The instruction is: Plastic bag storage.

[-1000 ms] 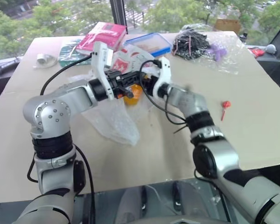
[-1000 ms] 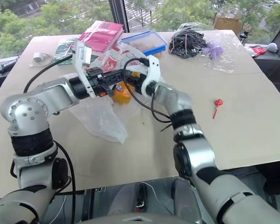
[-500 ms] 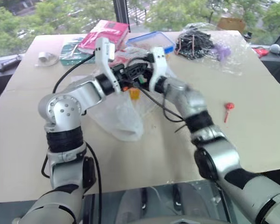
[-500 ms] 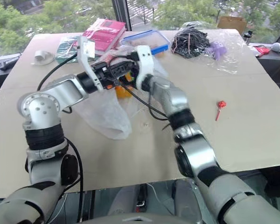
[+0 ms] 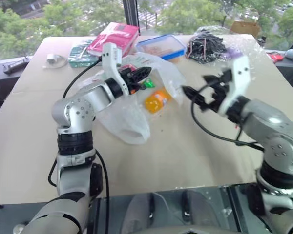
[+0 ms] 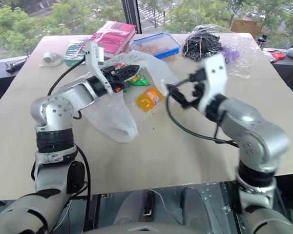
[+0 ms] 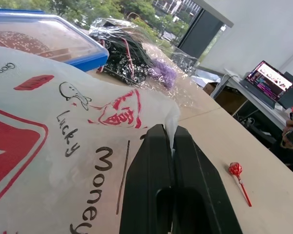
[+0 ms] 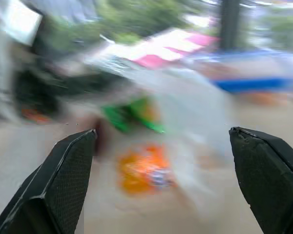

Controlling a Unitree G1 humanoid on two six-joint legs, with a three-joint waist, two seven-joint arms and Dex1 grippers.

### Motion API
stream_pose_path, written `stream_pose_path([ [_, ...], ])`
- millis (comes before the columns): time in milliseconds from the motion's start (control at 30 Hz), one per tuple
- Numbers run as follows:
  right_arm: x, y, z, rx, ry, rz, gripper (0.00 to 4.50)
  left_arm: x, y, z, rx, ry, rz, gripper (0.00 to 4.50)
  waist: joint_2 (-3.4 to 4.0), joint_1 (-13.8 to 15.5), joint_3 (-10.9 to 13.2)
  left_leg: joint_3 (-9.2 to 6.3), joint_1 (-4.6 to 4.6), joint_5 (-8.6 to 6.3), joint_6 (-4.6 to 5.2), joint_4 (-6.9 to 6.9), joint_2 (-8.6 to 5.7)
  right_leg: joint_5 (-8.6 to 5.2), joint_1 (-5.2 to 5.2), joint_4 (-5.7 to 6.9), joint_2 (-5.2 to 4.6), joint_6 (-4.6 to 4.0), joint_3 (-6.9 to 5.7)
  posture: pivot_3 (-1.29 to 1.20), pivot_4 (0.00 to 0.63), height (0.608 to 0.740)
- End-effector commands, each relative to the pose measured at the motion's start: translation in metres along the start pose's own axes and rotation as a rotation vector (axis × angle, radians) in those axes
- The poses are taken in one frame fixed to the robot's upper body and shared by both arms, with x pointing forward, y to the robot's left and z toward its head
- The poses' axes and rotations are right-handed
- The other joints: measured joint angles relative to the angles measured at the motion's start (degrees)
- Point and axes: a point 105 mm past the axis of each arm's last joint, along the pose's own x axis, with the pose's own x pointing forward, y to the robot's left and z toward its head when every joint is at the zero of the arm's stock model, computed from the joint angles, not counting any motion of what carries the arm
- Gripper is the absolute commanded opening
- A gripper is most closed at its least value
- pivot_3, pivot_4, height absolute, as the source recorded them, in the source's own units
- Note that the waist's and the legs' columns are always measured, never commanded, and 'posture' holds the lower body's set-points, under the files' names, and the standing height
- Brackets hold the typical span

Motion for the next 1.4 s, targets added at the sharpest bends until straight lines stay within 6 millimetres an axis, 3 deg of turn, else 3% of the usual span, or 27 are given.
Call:
stream_pose_path([
  [33,-0.017,-0.055,-0.034,0.036,0.110,-0.362,4.44,0.003,-0.008,0.006,0.027,-0.032,-0.032,0.00,0.00,0.1,0.0,0.03,-0.01,-0.01,0.02,0.00,-0.04,0.00,0.00,-0.05,0.00,0.00,0.02,0.00,0.150,0.740],
  [233,-0.007,-0.099,-0.094,0.214,0.201,-0.591,4.44,0.006,-0.011,0.008,0.028,-0.033,-0.044,0.00,0.01,-0.8,0.0,0.12,0.10,-0.01,0.02,0.01,-0.04,0.00,-0.01,0.03,0.09,0.01,0.16,0.00,0.150,0.740],
  [367,0.000,-0.115,-0.122,0.287,0.232,-0.632,4.44,0.005,-0.012,0.008,0.031,-0.034,-0.043,0.00,0.03,-0.7,0.0,0.11,0.11,-0.01,0.02,0.02,-0.01,0.00,0.02,0.02,0.13,0.01,0.17,0.00,0.150,0.740],
  [467,0.004,-0.116,-0.131,0.268,0.248,-0.599,3.57,0.000,-0.009,0.010,0.040,-0.038,-0.024,0.00,0.01,-0.7,0.0,0.12,0.10,-0.02,0.05,0.04,-0.02,0.01,0.06,-0.04,0.09,0.02,0.17,0.00,0.150,0.740],
  [533,0.005,-0.113,-0.131,0.239,0.246,-0.570,2.62,-0.002,-0.008,0.012,0.040,-0.042,-0.017,0.00,0.01,-0.7,0.0,0.09,0.10,-0.02,0.05,0.05,0.00,0.01,0.07,-0.03,0.09,0.02,0.15,0.00,0.150,0.740],
  [567,0.006,-0.111,-0.131,0.215,0.248,-0.557,2.41,-0.002,-0.008,0.012,0.040,-0.042,-0.015,0.00,0.01,-0.6,0.0,0.09,0.11,-0.02,0.05,0.05,0.01,0.01,0.07,-0.01,0.09,0.02,0.15,0.00,0.150,0.740],
  [733,0.010,-0.093,-0.123,0.068,0.225,-0.432,0.03,-0.004,-0.008,0.012,0.040,-0.045,-0.010,0.00,0.01,-0.6,0.0,0.07,0.11,-0.02,0.04,0.05,0.03,0.00,0.07,-0.02,0.09,0.02,0.14,0.00,0.150,0.740],
  [800,0.012,-0.085,-0.115,0.028,0.192,-0.381,0.03,-0.004,-0.007,0.013,0.039,-0.047,-0.008,0.00,0.01,-0.6,0.0,0.08,0.11,-0.02,0.04,0.05,0.03,0.00,0.07,-0.02,0.10,0.02,0.15,0.00,0.150,0.740],
  [900,0.020,-0.047,-0.079,0.044,0.055,-0.167,0.03,-0.004,-0.006,0.014,0.034,-0.050,-0.008,0.00,0.03,-0.9,0.0,0.08,0.11,-0.02,0.04,0.06,0.03,0.00,0.06,-0.01,0.12,0.02,0.15,0.00,0.150,0.740],
  [1000,0.027,0.009,-0.041,0.088,-0.051,0.095,0.03,-0.006,-0.009,0.017,0.026,-0.053,-0.026,0.00,0.04,-1.0,0.0,0.09,0.13,-0.02,0.03,0.06,0.11,0.00,0.05,0.01,0.23,0.02,0.18,0.00,0.150,0.740],
  [1100,0.039,0.058,-0.017,0.074,-0.089,0.282,0.03,-0.008,-0.017,0.019,0.035,-0.044,-0.077,0.00,0.04,-1.1,0.0,0.09,0.16,-0.01,0.02,0.08,0.15,0.00,0.04,0.05,0.25,0.01,0.18,0.00,0.150,0.740],
  [1233,0.076,0.112,-0.007,0.007,-0.061,0.436,0.03,-0.010,-0.023,0.023,0.034,-0.045,-0.110,0.00,0.02,-0.8,0.0,0.04,0.10,-0.01,0.02,0.16,0.12,0.00,0.05,0.04,0.24,0.01,0.13,0.00,0.150,0.740],
  [1400,0.137,0.156,-0.004,-0.165,-0.019,0.453,0.03,-0.014,-0.028,0.032,0.016,-0.082,-0.127,0.00,0.02,-0.9,0.0,0.04,0.09,-0.01,0.02,0.20,0.06,0.01,0.06,0.04,0.19,0.00,0.11,0.00,0.150,0.740],
])
